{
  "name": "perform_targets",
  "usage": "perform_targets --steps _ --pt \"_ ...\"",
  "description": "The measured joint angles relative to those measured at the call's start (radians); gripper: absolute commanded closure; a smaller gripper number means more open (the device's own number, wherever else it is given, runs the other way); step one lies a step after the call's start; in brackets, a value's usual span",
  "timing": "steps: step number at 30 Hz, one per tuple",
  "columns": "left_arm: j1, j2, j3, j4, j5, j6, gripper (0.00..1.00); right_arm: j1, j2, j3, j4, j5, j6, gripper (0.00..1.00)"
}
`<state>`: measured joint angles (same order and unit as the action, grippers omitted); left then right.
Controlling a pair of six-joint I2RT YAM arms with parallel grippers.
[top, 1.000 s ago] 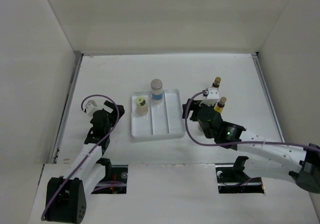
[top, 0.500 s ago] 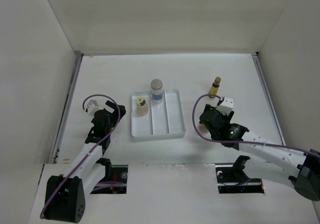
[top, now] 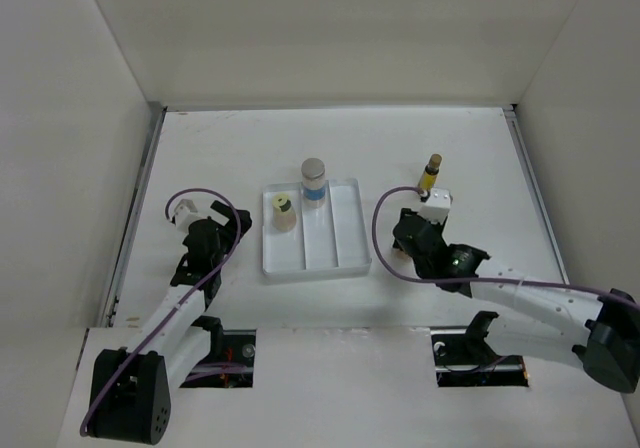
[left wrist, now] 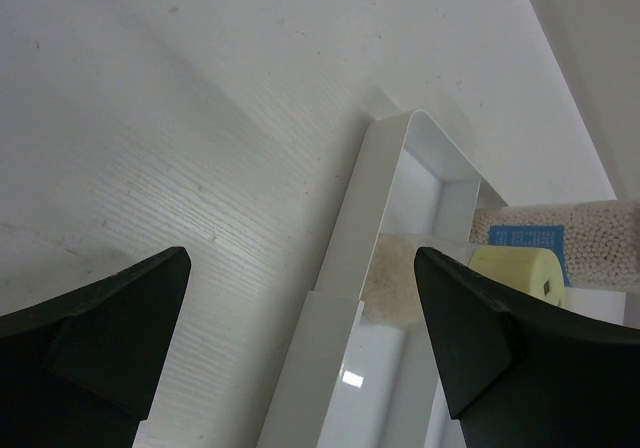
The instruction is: Organize the condiment bottles
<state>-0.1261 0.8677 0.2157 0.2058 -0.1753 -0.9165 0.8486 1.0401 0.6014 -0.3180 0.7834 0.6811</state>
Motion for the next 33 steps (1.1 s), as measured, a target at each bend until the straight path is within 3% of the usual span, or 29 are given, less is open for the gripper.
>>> perform_targets --steps 6,12,18,21,23,26,30,33 --pt "0.000 0.012 0.000 0.002 0.000 0.000 0.00 0.168 0.060 0.144 0.129 -0.019 -0.093 0.59" --pt "0.002 0.007 -0.001 0.004 0.000 0.000 0.00 0.293 0.386 0.407 0.344 -0.133 -0.167 0.59" --pt "0.021 -0.016 -0.005 0.005 0.001 0.000 0.00 0.355 0.633 0.551 0.412 -0.220 -0.218 0.57" --pt "0.026 -0.016 -0.005 0.005 0.002 0.000 0.00 0.357 0.708 0.576 0.415 -0.244 -0.225 0.51" --pt "0.027 -0.016 -0.005 0.005 0.002 0.000 0.00 0.357 0.747 0.588 0.414 -0.247 -0.226 0.40" --pt "0.027 -0.016 -0.005 0.006 0.002 0.000 0.00 0.360 0.773 0.595 0.403 -0.249 -0.231 0.25" --pt "0.027 -0.016 -0.005 0.006 0.002 0.000 0.00 0.364 0.729 0.584 0.398 -0.247 -0.241 0.22" --pt "0.027 -0.015 -0.005 0.007 0.002 0.000 0.00 0.352 0.570 0.496 0.401 -0.236 -0.244 0.22"
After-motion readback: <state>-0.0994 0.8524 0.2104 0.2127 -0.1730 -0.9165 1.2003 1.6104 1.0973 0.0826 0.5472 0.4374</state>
